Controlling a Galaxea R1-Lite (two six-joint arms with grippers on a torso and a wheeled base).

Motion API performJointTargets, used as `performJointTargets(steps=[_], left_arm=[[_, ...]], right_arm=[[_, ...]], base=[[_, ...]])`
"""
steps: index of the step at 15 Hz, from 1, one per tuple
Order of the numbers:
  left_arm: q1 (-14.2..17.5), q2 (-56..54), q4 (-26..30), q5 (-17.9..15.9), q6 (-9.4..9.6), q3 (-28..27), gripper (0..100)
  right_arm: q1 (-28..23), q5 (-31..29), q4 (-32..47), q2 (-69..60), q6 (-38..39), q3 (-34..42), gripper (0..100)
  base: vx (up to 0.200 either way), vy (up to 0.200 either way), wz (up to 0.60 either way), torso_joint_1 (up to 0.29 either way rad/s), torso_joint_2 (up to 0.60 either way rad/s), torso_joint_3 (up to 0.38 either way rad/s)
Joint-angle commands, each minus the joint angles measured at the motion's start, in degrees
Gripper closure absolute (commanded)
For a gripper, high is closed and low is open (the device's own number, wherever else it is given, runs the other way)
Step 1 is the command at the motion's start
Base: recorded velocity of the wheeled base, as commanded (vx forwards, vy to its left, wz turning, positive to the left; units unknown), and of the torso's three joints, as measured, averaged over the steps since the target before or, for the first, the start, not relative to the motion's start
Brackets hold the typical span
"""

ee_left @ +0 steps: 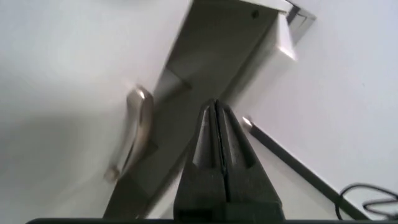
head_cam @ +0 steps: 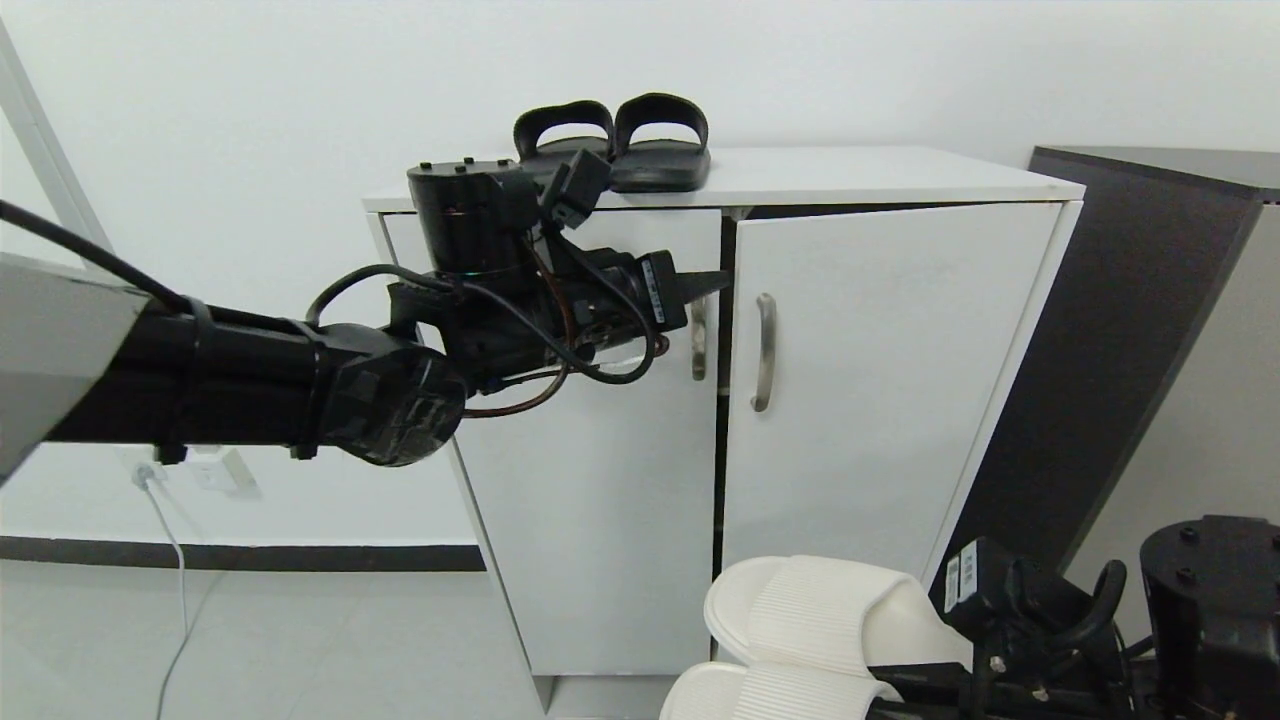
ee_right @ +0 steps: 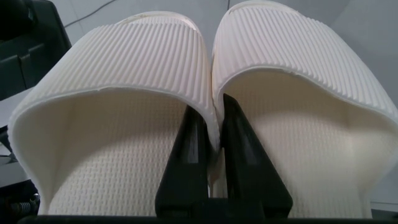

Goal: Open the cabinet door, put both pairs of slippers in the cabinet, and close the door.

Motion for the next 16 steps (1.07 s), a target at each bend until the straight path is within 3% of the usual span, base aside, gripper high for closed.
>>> performJointTargets(steps=[1,6,11,13,16], left_arm=[[-0.1,3.0,0.0,0.0,-0.78,-2.4,100],[-2.4,2.8,-0.1,0.1,-0.69,-2.1,100],[-5.5,-0.8,-0.7,0.3,-0.34,3.9,100],[-10.4,-3.6,-0.7,0.4,-0.25,7.0,100],[-11.4,-4.5,-0.8,2.7,-0.16,7.2,100]], right_arm=[[0.1,0.0,0.0,-0.1,0.0,0.1,100],[0.8,-0.1,0.0,-0.1,0.0,0.1,100],[1.5,-0.1,0.0,-0.1,0.1,0.2,100],[2.6,-0.1,0.0,-0.5,0.1,0.3,100],[2.6,-0.2,0.0,-0.9,0.2,0.3,100]], base=[[0.000,0.000,0.00,0.000,0.00,0.000],[0.000,0.000,0.00,0.000,0.00,0.000],[-0.200,0.000,0.00,0.003,0.00,0.001],[-0.200,0.000,0.00,0.024,0.00,-0.002],[-0.133,0.000,0.00,0.000,0.00,0.003]])
